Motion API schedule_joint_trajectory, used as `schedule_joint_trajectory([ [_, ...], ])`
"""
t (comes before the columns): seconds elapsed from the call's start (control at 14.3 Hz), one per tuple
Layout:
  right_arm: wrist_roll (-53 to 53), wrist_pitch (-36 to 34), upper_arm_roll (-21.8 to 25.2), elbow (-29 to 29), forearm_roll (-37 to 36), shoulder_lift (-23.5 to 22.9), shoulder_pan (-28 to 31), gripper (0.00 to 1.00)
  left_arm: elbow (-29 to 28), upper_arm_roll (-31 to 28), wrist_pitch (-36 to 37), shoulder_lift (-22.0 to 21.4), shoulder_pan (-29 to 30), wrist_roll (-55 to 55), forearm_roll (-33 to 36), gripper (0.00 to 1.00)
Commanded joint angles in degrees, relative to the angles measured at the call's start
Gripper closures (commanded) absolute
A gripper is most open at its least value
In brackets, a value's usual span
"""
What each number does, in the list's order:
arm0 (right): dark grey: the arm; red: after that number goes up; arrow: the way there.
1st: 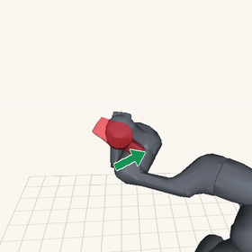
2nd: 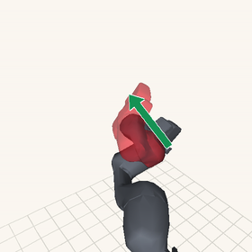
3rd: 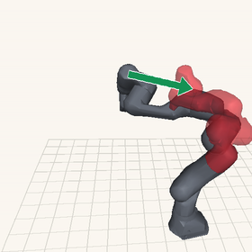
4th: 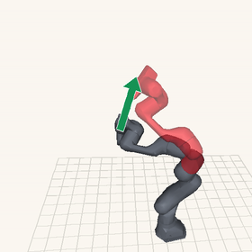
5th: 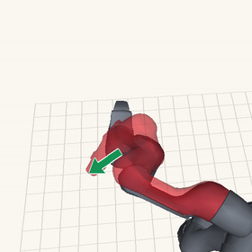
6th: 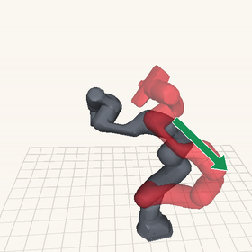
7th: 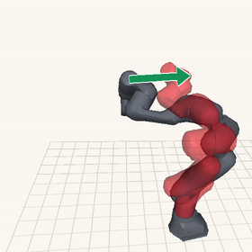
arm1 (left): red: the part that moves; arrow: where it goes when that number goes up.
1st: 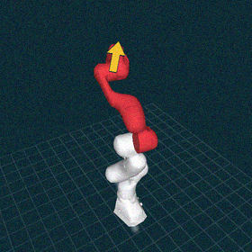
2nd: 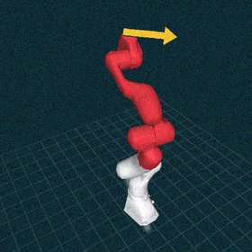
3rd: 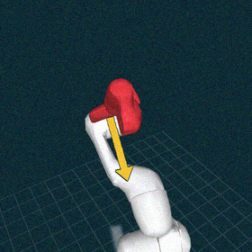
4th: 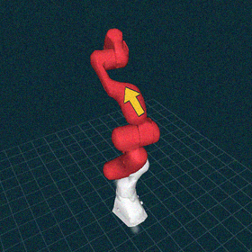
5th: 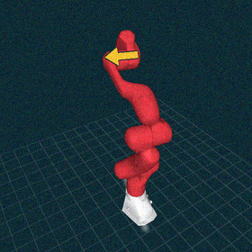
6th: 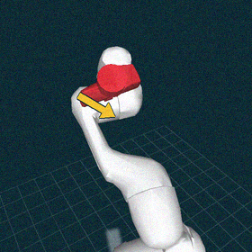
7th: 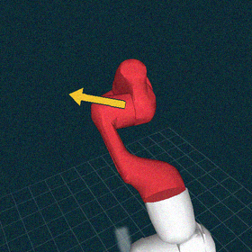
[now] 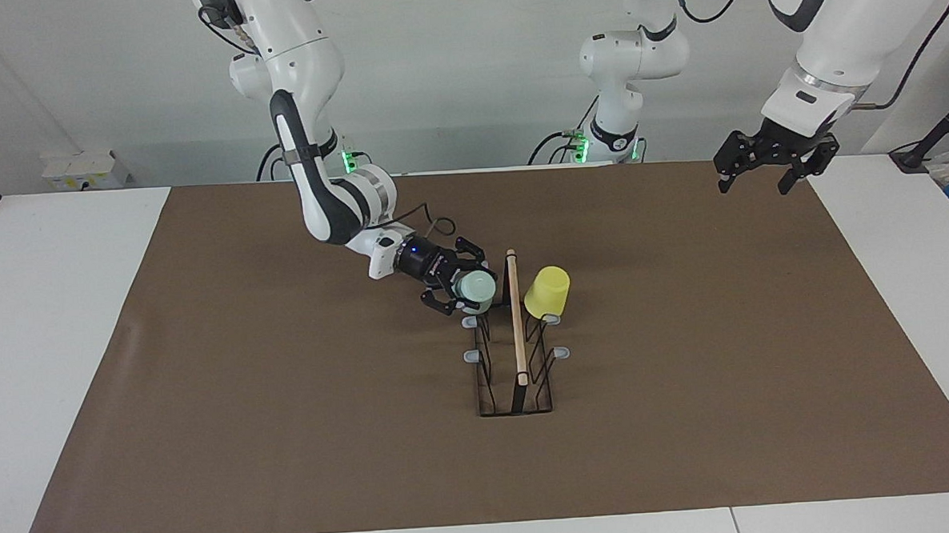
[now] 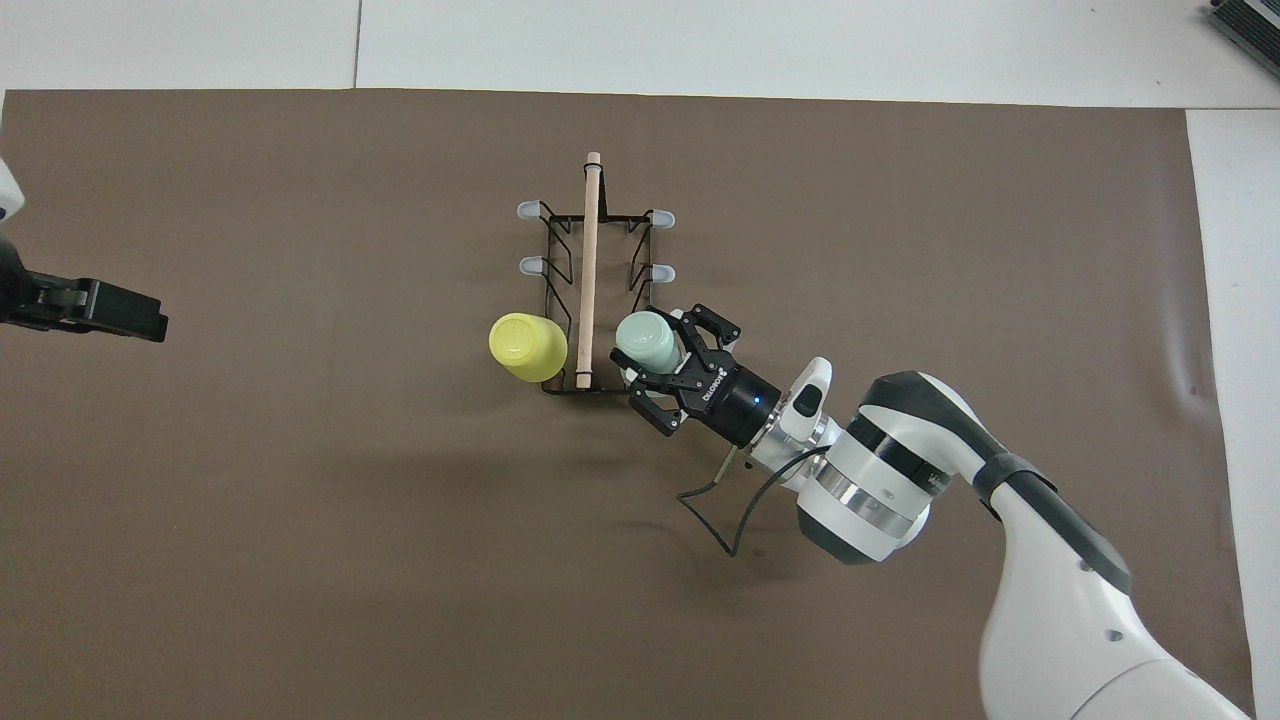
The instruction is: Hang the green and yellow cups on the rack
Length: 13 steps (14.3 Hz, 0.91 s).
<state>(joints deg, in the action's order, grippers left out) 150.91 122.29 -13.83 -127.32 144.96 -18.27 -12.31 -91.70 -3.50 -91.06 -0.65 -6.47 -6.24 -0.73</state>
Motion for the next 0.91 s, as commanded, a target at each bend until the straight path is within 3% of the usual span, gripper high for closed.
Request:
schedule_joint_trajectory([
  [0.0,2.37,0.67,-0.32,-1.0,3.31,-0.18,0.18,0.87,-0.94,-0.27,0.53,-1.1,-0.39,0.97,1.09,0.0],
  [0.21,2.37,1.46,-0.32,-0.92,3.22,-0.18,0.18,0.83,-0.94,-0.27,0.53,-1.1,-0.39,0.88,1.09,0.0],
  [0.49,2.02,2.6,-0.32,-0.39,3.14,-0.53,0.36,0.03,-0.94,-0.27,0.44,-1.1,-0.39,0.97,1.09,0.0],
  [0.84,-0.96,9.62,-0.5,2.42,2.35,1.21,-0.17,0.0,-0.94,-0.27,0.53,-1.1,-0.39,0.97,1.0,0.0],
])
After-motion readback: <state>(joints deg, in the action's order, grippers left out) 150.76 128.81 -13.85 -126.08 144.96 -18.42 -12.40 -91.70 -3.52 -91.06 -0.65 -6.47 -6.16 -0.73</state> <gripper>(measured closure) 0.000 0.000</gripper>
